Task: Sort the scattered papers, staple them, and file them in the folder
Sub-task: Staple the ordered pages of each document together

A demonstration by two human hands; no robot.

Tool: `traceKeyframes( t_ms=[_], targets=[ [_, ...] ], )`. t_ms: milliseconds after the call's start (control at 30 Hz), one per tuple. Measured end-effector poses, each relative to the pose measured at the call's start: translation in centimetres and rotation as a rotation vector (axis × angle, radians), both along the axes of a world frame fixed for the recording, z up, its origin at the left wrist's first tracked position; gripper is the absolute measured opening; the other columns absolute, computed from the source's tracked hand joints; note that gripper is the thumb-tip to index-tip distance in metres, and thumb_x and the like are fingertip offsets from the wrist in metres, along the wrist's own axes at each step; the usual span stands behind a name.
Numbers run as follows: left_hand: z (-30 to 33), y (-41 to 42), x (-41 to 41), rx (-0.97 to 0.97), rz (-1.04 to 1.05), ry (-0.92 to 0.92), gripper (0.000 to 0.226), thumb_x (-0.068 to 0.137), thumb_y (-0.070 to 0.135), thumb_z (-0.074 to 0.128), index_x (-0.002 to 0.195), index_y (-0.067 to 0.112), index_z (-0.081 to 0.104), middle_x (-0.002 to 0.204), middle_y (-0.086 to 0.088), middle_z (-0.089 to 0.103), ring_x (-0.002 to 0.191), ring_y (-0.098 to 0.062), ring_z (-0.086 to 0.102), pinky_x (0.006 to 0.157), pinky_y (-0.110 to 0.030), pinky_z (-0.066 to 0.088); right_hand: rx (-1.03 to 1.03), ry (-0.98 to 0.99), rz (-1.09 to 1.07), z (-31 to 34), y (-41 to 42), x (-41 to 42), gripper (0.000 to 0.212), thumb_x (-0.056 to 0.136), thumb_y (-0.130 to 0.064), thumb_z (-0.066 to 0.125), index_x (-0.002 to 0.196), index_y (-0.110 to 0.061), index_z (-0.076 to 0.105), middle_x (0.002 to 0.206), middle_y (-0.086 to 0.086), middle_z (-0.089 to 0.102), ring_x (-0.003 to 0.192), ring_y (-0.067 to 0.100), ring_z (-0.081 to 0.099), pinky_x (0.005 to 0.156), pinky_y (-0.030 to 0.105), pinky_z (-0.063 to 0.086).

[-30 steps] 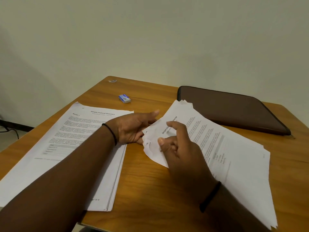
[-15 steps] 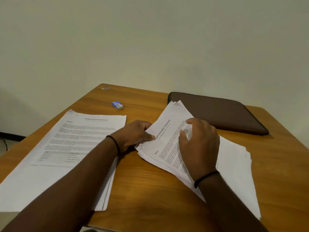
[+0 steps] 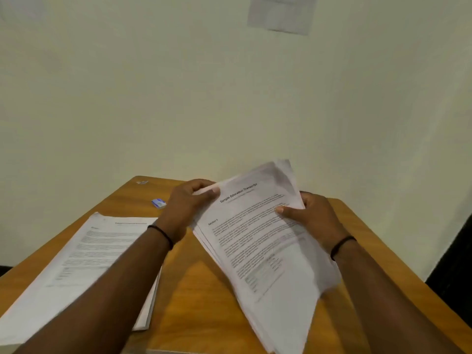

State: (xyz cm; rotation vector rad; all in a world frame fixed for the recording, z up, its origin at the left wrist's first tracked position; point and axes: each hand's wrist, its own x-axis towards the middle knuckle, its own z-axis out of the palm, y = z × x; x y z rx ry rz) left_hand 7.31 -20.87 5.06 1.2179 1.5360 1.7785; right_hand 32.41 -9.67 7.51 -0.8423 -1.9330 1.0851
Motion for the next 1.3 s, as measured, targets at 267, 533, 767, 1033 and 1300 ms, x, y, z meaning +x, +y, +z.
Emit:
traceKeyframes(
  t_ms=[267, 533, 767, 1033, 1300],
  targets=[
    [1.2, -1.2, 7.1, 0.253, -0.164, -0.419, 0.030, 0.089, 0.010, 0.068, 0.119, 0.006, 0.067, 0.112, -0.013, 0.074, 0.104, -0.032, 0.070, 0.079, -0.032, 0.059, -0.112, 0.409, -0.077, 1.4, -4.0, 1.8, 0.023, 0.088, -0.016, 0.074, 0.110, -0.012, 0.070, 0.102, 0.001, 0.077, 0.091, 0.016, 0.074, 0.072, 0.025, 0.059],
    [7.1, -1.3, 8.7, 0.297, -0.221, -0.047, 0.037, 0.081, 0.020, 0.080, 0.116, 0.010, 0.070, 0.109, -0.006, 0.075, 0.102, -0.025, 0.072, 0.086, -0.036, 0.058, -0.066, 0.531, -0.084, 4.3, -5.6, 4.4, 0.042, 0.081, -0.022, 0.080, 0.119, -0.012, 0.067, 0.108, 0.005, 0.075, 0.100, 0.023, 0.072, 0.087, 0.041, 0.058],
    [5.9, -1.4, 9.1, 0.460, -0.044, 0.065, 0.017, 0.090, 0.013, 0.071, 0.106, 0.007, 0.071, 0.100, -0.008, 0.075, 0.092, -0.024, 0.071, 0.075, -0.032, 0.058, -0.078, 0.629, -0.062, 3.4, -5.6, 4.8, 0.027, 0.087, -0.018, 0.074, 0.111, -0.009, 0.069, 0.106, 0.013, 0.074, 0.098, 0.032, 0.071, 0.086, 0.045, 0.058],
    [6.1, -1.4, 8.8, 0.575, 0.207, 0.104, 0.049, 0.100, 0.030, 0.060, 0.077, -0.014, 0.058, 0.063, -0.022, 0.040, 0.062, -0.013, 0.035, 0.056, -0.024, 0.034, 0.117, 0.843, -0.311, 4.0, -5.4, 3.5, 0.020, 0.100, -0.024, 0.058, 0.084, -0.018, 0.069, 0.073, -0.012, 0.069, 0.071, 0.005, 0.063, 0.065, 0.022, 0.052],
    [6.3, -0.9, 9.1, 0.546, 0.140, -0.083, 0.036, 0.101, 0.024, 0.056, 0.090, -0.008, 0.069, 0.068, 0.004, 0.061, 0.061, -0.005, 0.051, 0.059, -0.017, 0.046, 0.158, 0.848, -0.404, 4.3, -4.9, 2.8, 0.022, 0.102, -0.018, 0.053, 0.084, -0.022, 0.066, 0.079, -0.017, 0.068, 0.077, -0.002, 0.061, 0.071, 0.018, 0.051]
  ],
)
